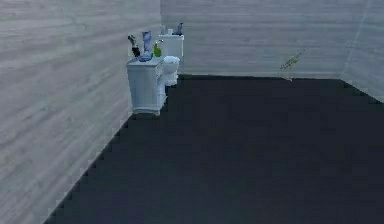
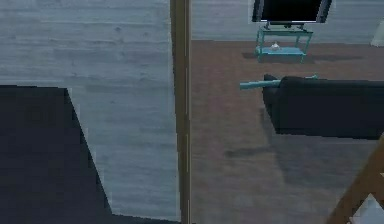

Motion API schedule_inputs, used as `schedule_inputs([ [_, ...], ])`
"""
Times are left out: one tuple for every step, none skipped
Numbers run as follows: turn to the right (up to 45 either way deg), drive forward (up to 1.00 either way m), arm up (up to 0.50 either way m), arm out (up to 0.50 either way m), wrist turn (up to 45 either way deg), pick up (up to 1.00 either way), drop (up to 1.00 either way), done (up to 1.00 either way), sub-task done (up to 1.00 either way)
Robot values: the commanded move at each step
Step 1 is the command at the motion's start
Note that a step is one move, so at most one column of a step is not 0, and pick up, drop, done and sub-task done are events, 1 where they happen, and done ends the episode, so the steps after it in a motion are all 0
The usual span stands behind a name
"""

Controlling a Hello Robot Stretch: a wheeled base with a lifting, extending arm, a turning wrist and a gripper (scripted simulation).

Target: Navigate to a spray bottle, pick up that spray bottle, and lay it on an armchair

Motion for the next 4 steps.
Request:
schedule_inputs([
  [0.0,1.00,0.00,0.00,0.0,0.00,0.00,0.00,0.00],
  [3.0,0.00,0.00,0.00,0.0,0.00,0.00,0.00,0.00],
  [0.0,1.00,0.00,0.00,0.0,0.00,0.00,0.00,0.00],
  [0.0,0.60,0.00,0.00,0.0,0.00,0.00,0.00,0.00],
])
